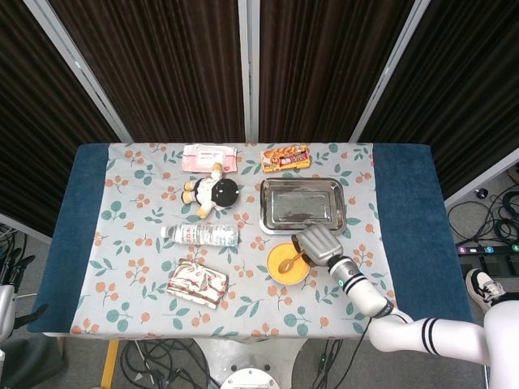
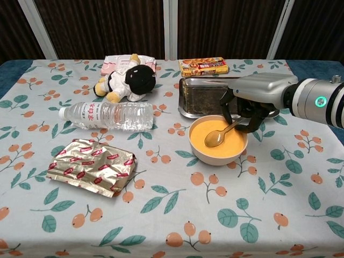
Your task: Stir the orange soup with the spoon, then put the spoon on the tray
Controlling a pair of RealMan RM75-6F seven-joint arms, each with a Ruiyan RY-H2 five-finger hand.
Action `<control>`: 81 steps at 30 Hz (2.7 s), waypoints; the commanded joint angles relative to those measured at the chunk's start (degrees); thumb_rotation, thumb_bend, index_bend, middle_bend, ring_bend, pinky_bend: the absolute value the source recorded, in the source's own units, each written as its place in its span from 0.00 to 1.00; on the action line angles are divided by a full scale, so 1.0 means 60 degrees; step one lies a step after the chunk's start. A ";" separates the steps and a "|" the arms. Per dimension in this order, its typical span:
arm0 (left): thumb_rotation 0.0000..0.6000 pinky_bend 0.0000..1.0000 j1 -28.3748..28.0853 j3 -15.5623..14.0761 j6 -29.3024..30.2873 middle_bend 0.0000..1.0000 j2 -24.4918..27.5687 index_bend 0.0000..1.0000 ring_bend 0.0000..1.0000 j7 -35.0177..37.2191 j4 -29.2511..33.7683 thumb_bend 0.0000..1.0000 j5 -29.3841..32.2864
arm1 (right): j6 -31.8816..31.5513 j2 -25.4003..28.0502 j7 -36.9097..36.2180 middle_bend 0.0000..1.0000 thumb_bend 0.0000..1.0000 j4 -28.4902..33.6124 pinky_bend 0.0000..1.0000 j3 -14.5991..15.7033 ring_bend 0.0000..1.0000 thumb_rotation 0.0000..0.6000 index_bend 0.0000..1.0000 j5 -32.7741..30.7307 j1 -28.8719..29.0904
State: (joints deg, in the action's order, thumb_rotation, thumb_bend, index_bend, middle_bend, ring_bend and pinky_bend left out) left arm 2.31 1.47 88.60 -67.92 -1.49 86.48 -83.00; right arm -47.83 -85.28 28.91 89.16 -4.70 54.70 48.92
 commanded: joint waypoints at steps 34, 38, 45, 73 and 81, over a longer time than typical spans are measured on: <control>1.00 0.13 0.0044 -0.0034 -0.0024 0.14 0.0021 0.22 0.12 0.0113 0.0052 0.06 -0.0023 | 0.0157 0.0300 0.4693 0.98 0.43 -0.0018 1.00 0.1033 0.96 1.00 0.75 0.1522 0.1797; 1.00 0.13 0.0049 -0.0045 -0.0025 0.14 0.0004 0.22 0.12 0.0129 0.0025 0.06 -0.0040 | 0.0184 0.0302 0.4471 0.98 0.43 0.0099 1.00 0.1014 0.96 1.00 0.76 0.1436 0.1763; 1.00 0.13 0.0058 -0.0044 -0.0022 0.14 -0.0003 0.22 0.12 0.0144 0.0019 0.06 -0.0040 | 0.0402 0.0359 0.3705 0.98 0.43 0.0317 1.00 0.0829 0.97 1.00 0.77 0.0883 0.1695; 1.00 0.13 -0.0004 -0.0027 -0.0111 0.14 0.0018 0.22 0.12 0.0047 0.0097 0.06 -0.0022 | -0.0276 0.0359 0.6022 0.98 0.44 -0.0091 1.00 0.1341 0.97 1.00 0.80 0.1531 0.2255; 1.00 0.13 0.0019 -0.0035 -0.0082 0.14 -0.0004 0.22 0.12 0.0118 0.0032 0.06 -0.0031 | -0.0337 0.0091 0.6257 0.98 0.44 0.0150 1.00 0.1412 0.97 1.00 0.81 0.1300 0.2157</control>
State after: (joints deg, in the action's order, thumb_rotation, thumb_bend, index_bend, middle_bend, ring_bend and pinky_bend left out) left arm 2.42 1.27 88.11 -67.95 -0.79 86.68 -83.18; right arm -49.76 -84.67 66.71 89.82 3.86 62.70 62.01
